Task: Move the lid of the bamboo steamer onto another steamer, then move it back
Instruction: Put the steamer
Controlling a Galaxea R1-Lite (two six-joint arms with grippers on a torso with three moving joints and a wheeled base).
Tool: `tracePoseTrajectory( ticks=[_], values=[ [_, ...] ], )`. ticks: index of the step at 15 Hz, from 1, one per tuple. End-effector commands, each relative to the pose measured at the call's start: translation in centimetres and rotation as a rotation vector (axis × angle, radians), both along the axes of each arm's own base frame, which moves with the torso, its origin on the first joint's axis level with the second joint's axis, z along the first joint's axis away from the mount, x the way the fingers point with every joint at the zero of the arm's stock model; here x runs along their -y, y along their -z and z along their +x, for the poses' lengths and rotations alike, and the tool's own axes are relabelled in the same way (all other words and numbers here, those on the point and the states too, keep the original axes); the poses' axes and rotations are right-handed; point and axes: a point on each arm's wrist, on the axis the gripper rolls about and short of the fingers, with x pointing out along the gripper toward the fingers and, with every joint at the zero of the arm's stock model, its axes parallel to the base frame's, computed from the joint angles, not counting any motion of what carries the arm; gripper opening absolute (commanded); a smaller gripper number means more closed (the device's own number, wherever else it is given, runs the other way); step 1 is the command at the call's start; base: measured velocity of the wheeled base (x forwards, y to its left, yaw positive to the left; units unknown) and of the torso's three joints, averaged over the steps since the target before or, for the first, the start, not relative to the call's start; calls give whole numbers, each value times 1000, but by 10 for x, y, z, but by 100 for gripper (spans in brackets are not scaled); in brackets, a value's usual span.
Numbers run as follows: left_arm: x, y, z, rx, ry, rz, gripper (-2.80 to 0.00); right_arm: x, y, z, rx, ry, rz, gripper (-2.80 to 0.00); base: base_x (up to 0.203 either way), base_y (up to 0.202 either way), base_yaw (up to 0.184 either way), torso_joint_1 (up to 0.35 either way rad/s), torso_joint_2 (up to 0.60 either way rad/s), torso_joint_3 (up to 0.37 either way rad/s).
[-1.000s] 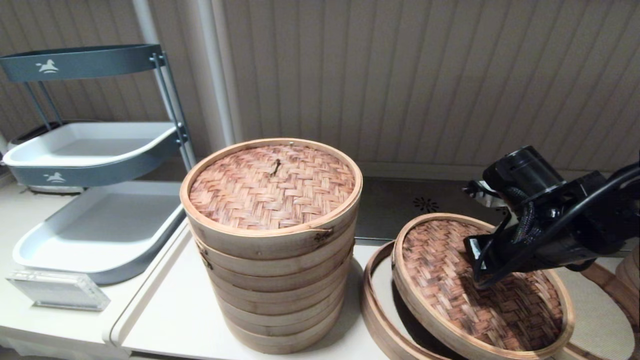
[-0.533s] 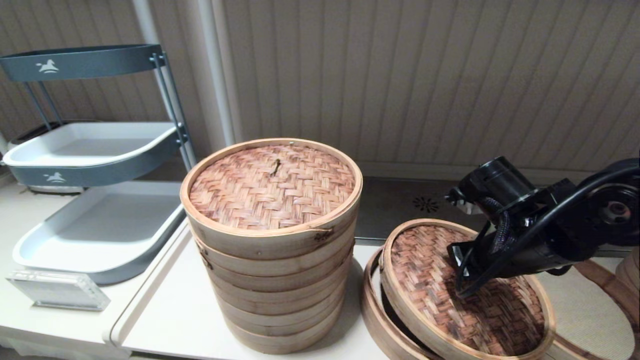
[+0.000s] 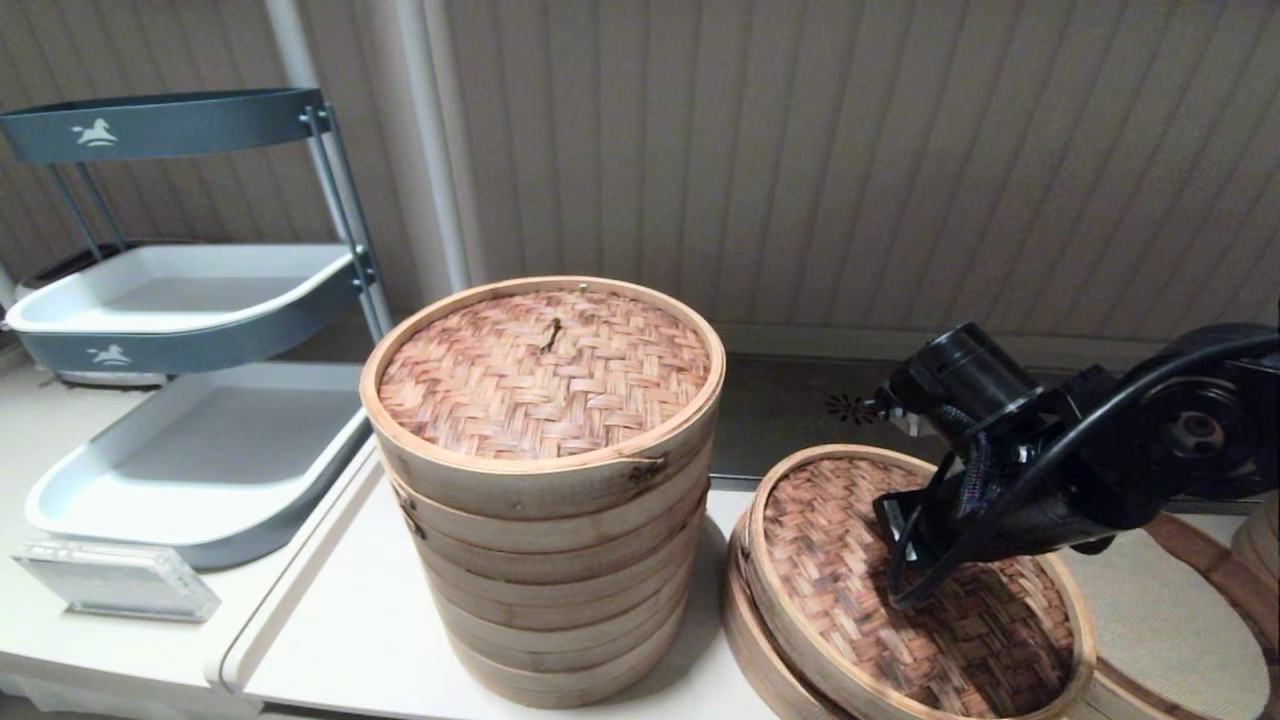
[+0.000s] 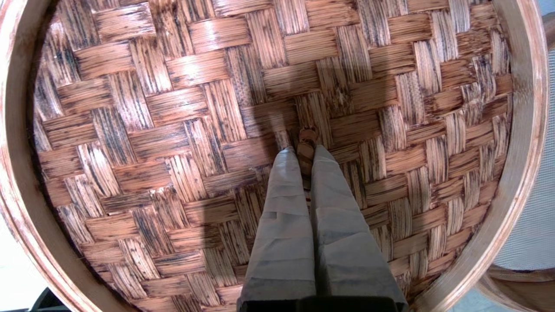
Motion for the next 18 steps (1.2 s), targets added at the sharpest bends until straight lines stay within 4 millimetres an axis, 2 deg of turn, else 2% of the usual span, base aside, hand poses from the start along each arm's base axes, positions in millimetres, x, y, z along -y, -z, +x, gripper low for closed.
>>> tracePoseTrajectory(
  ticks=[1, 18],
  values=[
    [0, 1, 0, -4, 0, -1, -280, -2, 4, 1, -13, 8, -6, -280, 0, 0, 0, 0, 0, 0],
    [0, 1, 0, -5, 0, 0, -280, -10, 14, 4, -30, -3, -12, -280, 0, 0, 0, 0, 0, 0]
  ],
)
